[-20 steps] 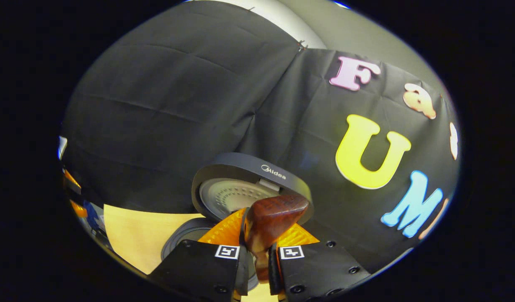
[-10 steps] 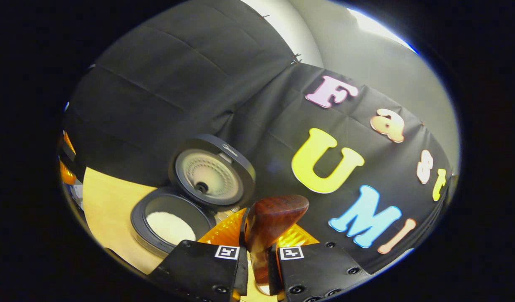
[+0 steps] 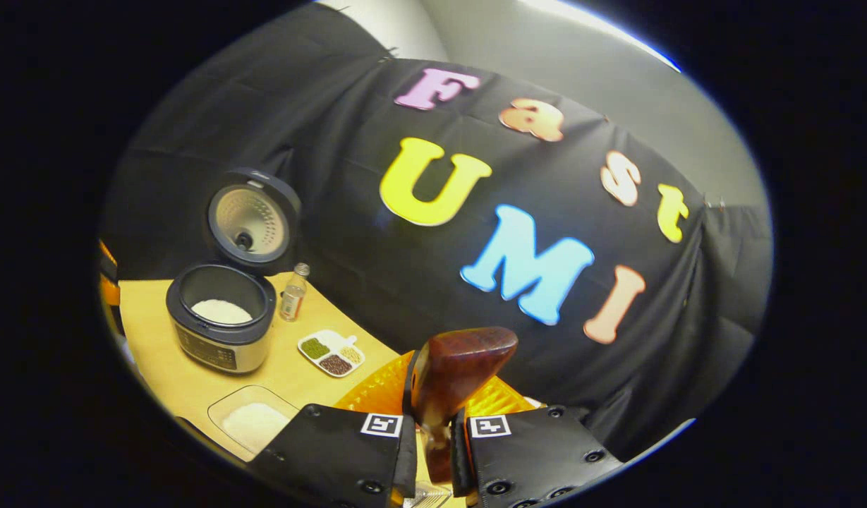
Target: Close the left gripper, press the button to open the rice cooker; take a wooden spoon from the chopstick holder with the right hand, scoop a spoonful of rice and pour it into the rice cooker, then put the wooden spoon back into the chopstick holder.
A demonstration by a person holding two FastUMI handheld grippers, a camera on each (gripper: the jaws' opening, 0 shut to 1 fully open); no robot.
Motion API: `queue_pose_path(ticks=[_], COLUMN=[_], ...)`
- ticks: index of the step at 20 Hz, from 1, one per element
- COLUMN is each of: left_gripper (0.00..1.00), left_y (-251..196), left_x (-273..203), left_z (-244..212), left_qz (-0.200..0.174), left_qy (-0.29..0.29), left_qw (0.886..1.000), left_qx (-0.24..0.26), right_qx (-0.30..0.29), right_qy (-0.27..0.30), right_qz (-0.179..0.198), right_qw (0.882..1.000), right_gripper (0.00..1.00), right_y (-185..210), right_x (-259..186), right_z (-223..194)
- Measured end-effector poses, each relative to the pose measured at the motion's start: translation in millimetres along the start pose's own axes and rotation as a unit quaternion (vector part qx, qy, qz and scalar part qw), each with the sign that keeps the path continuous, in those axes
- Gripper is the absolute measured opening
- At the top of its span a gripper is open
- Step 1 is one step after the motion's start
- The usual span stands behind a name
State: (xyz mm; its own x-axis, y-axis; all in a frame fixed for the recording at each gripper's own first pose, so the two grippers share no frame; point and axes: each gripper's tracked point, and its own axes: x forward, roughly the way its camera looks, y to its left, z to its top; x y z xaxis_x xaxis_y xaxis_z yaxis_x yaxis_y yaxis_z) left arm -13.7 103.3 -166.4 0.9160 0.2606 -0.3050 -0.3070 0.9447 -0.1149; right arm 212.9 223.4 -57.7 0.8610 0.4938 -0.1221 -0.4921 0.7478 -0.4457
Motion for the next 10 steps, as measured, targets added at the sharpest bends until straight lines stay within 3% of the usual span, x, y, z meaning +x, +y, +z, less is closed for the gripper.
queue_pose_path(ticks=[3,4,8,10], left_gripper=[0.96,0.96,0.96,0.96], left_y=[-31,-39,-64,-72], left_x=[2,2,-7,-13], left_z=[2,2,2,-8], left_qz=[-0.005,-0.006,0.004,0.017], left_qy=[0.004,0.004,0.002,0.007], left_qw=[1.0,1.0,1.0,1.0], left_qx=[0.023,0.023,0.0,-0.017], right_qx=[0.09,0.121,0.216,0.27], right_qy=[0.041,0.055,0.096,0.113], right_qz=[-0.02,-0.016,-0.011,0.003], right_qw=[0.995,0.991,0.972,0.956], right_gripper=[0.18,0.21,0.21,0.21], right_y=[-38,-43,-66,-68], right_x=[-1,-3,-6,-6], right_z=[-40,-54,-110,-133])
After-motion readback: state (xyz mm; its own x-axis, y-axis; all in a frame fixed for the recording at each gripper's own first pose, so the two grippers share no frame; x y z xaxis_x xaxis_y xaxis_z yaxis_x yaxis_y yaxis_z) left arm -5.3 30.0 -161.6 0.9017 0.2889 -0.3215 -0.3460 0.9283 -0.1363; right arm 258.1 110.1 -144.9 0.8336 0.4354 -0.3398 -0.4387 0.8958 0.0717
